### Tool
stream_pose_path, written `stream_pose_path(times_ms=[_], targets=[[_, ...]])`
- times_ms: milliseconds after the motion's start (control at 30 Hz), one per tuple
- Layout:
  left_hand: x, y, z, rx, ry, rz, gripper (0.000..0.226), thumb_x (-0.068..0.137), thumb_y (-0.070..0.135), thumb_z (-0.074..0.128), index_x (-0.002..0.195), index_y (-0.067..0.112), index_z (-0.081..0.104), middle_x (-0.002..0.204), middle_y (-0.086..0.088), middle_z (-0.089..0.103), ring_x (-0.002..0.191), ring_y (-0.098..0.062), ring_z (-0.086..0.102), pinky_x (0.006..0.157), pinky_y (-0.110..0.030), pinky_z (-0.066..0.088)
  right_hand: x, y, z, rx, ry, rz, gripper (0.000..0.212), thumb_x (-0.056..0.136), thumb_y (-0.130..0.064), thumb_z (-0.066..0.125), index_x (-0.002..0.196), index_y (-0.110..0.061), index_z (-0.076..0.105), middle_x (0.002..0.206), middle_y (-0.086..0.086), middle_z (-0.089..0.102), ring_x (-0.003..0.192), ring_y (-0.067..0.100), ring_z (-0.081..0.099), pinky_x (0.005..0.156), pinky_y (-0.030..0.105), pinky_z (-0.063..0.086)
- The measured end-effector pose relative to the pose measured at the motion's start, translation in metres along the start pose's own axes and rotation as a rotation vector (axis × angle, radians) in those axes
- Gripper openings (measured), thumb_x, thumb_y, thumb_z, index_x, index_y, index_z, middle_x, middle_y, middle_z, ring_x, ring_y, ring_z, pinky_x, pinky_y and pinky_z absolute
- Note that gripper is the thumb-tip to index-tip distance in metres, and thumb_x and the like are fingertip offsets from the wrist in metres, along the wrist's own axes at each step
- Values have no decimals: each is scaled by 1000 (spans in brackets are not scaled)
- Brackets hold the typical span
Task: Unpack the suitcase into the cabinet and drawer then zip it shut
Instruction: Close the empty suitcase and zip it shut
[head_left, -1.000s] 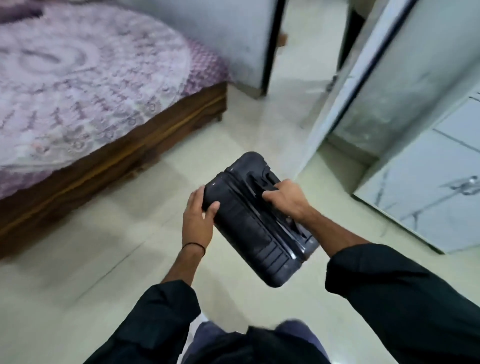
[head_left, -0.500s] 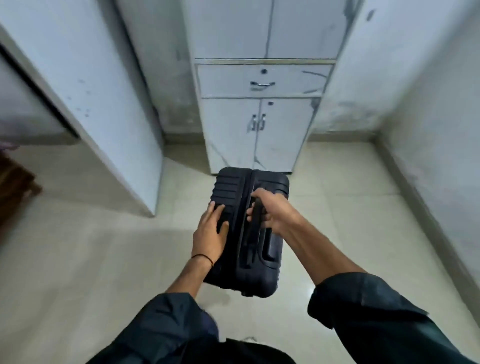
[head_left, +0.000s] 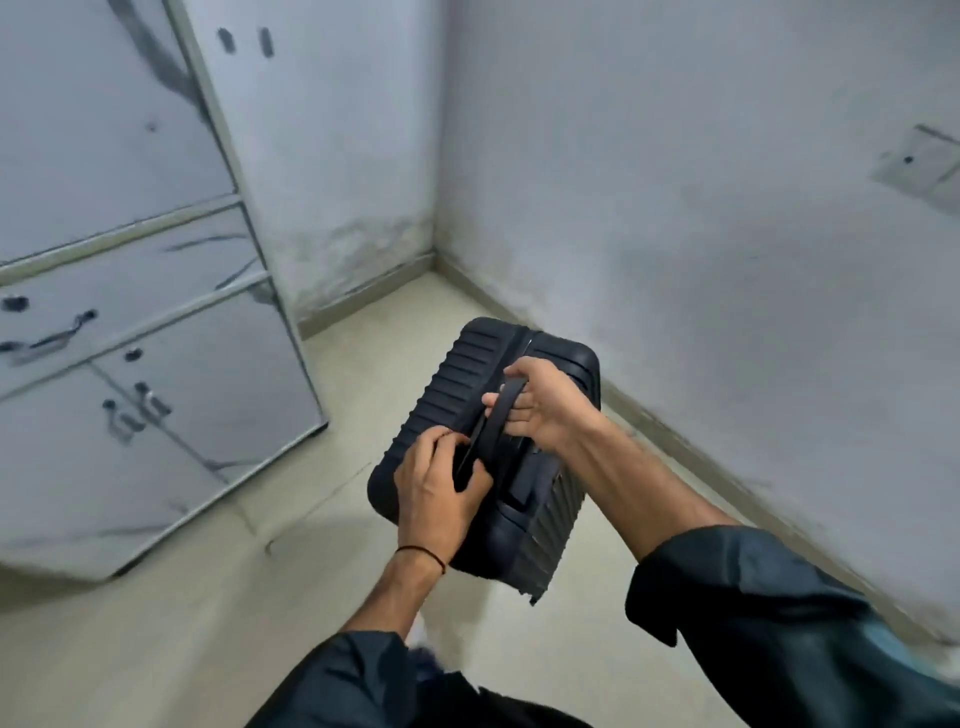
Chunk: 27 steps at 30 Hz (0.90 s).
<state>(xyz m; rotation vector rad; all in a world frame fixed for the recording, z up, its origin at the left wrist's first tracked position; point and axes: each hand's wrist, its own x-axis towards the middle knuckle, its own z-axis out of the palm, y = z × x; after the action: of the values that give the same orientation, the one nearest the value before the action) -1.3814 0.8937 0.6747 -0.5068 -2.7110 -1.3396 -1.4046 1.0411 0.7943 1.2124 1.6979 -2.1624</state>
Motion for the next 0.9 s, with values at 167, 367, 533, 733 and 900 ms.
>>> stream_pose_path(times_ms=[167, 367, 533, 733, 900], targets=[[137, 24, 34, 175, -140, 198, 35, 84, 56, 52, 94, 24, 61, 98, 7, 51, 98, -17, 42, 86, -37, 32, 66, -86, -15, 203, 179, -61, 7, 92, -20, 54, 87, -17, 50, 44, -3, 43, 96, 25, 75, 77, 33, 47], [277, 9, 80, 63, -99, 387, 31, 87, 42, 56, 88, 12, 62, 86, 1, 49, 84, -19, 41, 77, -36, 40, 157, -144, -29, 95, 231, -128, 8, 92, -16, 52, 87, -14, 59, 49, -6, 58, 73, 14, 64, 83, 33, 48], [397, -12, 111, 39, -107, 457, 28, 86, 36, 59, 79, 8, 59, 79, -1, 46, 80, -13, 33, 76, -19, 29, 260, -206, -58, -719, 355, -369, 15, 84, -20, 54, 84, -13, 67, 77, -1, 74, 82, 22, 67, 78, 34, 54], [512, -22, 134, 125, -67, 362, 32, 84, 36, 59, 80, 4, 62, 79, -2, 49, 82, -6, 26, 74, -17, 25, 393, -286, -46, -1330, -28, -789, 46, 76, -18, 66, 121, -15, 56, 122, 4, 55, 114, 25, 47, 101, 40, 38], [584, -50, 133, 187, -33, 271, 31, 84, 35, 59, 81, 4, 62, 78, -5, 49, 80, -8, 27, 72, -21, 24, 483, -352, 12, -1395, -406, -850, 27, 73, -8, 61, 96, -18, 52, 96, 0, 58, 92, 24, 54, 81, 35, 41]])
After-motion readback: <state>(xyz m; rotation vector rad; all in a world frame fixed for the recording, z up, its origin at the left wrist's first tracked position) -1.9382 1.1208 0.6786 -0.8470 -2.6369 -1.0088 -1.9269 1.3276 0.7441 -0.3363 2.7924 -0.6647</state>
